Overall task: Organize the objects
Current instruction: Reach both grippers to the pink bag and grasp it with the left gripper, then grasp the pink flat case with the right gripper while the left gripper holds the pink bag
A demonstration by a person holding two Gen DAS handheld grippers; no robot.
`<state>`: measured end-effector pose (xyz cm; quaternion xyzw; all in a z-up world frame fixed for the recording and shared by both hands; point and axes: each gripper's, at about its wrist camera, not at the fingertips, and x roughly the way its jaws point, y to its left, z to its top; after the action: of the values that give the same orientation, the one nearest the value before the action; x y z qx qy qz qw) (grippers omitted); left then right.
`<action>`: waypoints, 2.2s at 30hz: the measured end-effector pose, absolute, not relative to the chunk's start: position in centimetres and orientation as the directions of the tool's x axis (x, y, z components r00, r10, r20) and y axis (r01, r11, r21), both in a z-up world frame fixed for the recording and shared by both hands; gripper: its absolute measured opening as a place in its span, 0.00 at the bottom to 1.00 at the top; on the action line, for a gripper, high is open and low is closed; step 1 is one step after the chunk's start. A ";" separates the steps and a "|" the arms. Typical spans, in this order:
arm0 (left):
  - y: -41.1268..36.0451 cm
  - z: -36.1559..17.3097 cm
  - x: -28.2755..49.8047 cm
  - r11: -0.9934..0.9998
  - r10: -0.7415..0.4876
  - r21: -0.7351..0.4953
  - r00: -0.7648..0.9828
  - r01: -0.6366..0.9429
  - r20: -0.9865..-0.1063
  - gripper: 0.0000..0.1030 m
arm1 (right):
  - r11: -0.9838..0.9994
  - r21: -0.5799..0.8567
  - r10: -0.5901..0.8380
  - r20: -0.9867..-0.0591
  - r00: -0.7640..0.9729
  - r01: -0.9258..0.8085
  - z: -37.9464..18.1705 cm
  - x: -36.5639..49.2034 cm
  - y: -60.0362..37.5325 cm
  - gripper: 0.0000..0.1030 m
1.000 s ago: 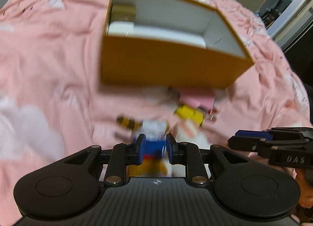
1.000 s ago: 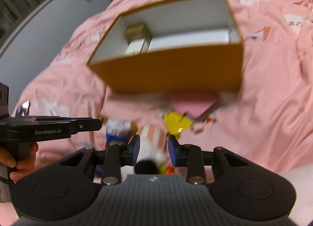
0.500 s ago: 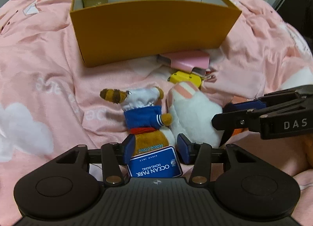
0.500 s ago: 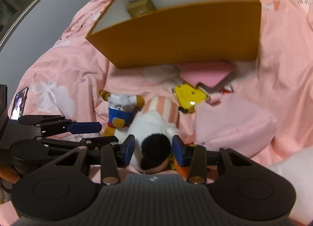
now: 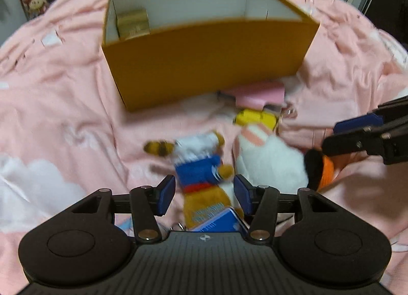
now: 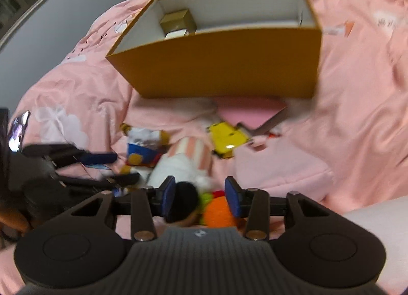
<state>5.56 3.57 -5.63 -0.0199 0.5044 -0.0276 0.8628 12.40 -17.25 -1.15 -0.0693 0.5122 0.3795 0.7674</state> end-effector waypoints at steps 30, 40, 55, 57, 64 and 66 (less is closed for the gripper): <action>3.7 -2.6 7.3 0.967 -0.227 -0.255 0.548 0.027 -0.805 0.48 | 0.299 -0.396 0.207 -0.861 0.465 -0.868 -2.4 13.1 -13.4 0.15; 5.9 -1.0 5.4 0.933 -0.250 -0.355 0.604 -0.059 -0.757 0.48 | 0.513 -0.012 0.507 -0.803 0.314 -0.858 5.5 14.4 -13.4 0.09; 9.6 -5.0 6.2 0.832 -0.232 -0.456 0.547 -0.317 -0.805 0.54 | 0.656 0.593 0.660 -0.751 -0.026 -0.467 -4.4 16.3 -12.2 0.09; 9.4 -5.8 6.8 0.824 -0.247 -0.464 0.532 -0.324 -0.810 0.54 | 0.650 0.588 0.661 -0.750 -0.024 -0.481 -4.5 16.3 -12.2 0.09; 8.9 -6.2 7.5 0.852 -0.223 -0.429 0.534 -0.299 -0.815 0.30 | 0.633 0.516 0.640 -0.768 0.015 -0.577 -4.6 16.4 -11.1 0.17; 9.0 -6.0 7.6 0.855 -0.225 -0.430 0.540 -0.290 -0.811 0.27 | 0.644 0.481 0.633 -0.772 0.062 -0.595 -3.9 17.0 -12.2 0.19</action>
<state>7.57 9.00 -5.99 -0.2688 0.4791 0.0197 0.8354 17.02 -12.24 -3.94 0.0176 0.5399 0.4213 0.7285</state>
